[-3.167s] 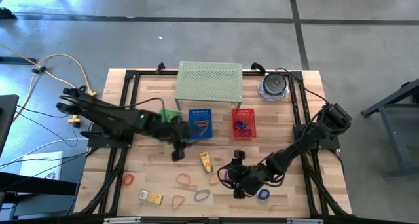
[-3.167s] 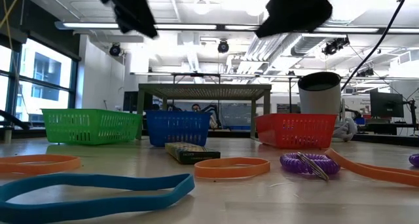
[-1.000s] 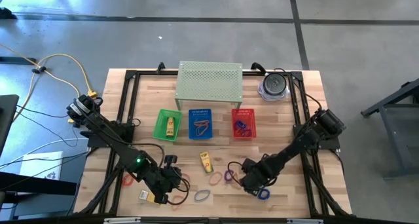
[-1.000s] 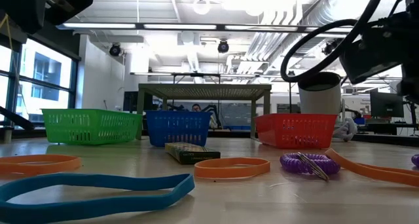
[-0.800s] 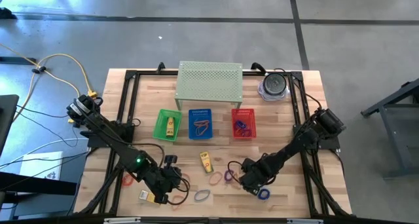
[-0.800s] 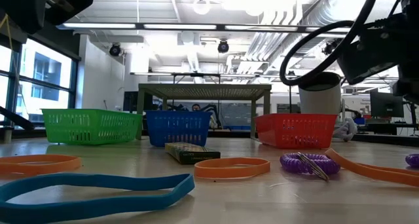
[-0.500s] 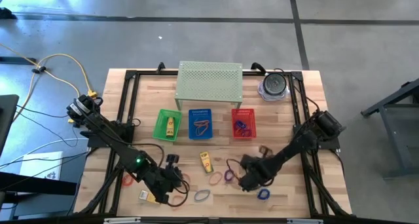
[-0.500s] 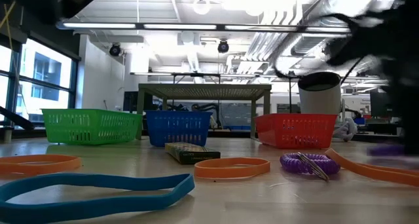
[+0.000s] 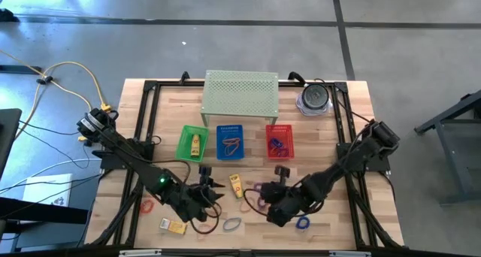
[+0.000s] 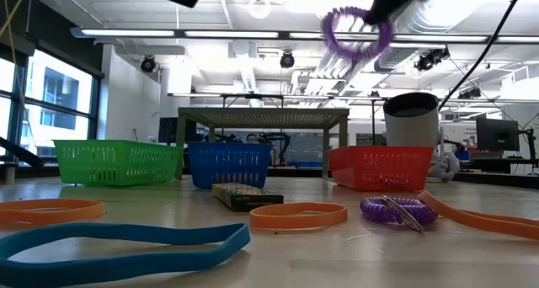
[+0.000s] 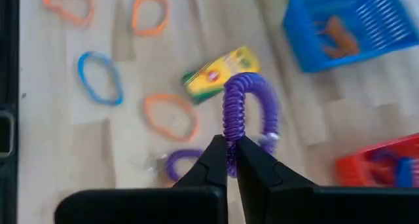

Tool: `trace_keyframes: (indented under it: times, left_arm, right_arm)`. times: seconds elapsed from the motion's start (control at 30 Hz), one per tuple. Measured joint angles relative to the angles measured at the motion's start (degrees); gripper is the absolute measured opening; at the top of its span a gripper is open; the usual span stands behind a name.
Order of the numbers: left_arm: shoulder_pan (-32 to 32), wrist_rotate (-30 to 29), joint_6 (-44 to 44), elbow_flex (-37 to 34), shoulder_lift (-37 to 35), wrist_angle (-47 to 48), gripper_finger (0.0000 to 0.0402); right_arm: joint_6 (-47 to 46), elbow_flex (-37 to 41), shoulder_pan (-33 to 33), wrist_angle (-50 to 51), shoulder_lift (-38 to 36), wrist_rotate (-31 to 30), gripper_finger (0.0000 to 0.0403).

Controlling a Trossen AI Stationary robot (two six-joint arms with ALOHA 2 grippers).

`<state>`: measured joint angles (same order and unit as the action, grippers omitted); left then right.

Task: Pick & Place Office Desk Supplies
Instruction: Put the purple spring keychain into the red bin, then put the orange rubber band into the blue bin

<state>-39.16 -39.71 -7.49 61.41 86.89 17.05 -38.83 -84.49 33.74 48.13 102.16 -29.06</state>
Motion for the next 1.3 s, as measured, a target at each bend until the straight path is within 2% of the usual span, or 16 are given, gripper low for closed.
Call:
trace_keyframes:
  times: [0.17,0.4,0.53,0.77,0.9,1.07,1.3]
  left_arm:
    - [0.7,4.8,-2.6,0.0,0.0,0.0,0.0128]
    - [0.5,7.9,-3.0,0.0,0.0,0.0,0.0128]
    - [0.2,8.0,-3.0,0.0,0.0,0.1,0.0128]
    - [-0.1,8.0,-3.9,0.0,0.0,0.7,0.0128]
    - [-0.7,8.1,-5.5,0.0,0.0,1.9,0.0128]
    - [-1.3,8.1,-7.4,0.0,0.0,2.0,0.0128]
    - [-1.3,9.6,-9.7,0.0,0.0,2.1,0.0128]
  right_arm:
    - [0.0,-2.7,-3.4,8.5,-2.3,-3.1,0.0005]
    - [-7.4,-2.3,-10.2,23.8,-3.8,-3.0,0.0005]
    - [-5.6,0.6,-15.8,22.9,-3.9,0.4,0.0005]
    - [0.2,8.9,-25.1,15.4,-3.9,10.5,0.0005]
    - [1.2,12.2,-27.0,12.9,-3.9,10.9,0.0007]
    - [2.8,14.1,-27.9,9.9,-3.9,12.7,0.0042]
    - [2.7,14.1,-27.9,9.2,-3.9,14.3,0.0135]
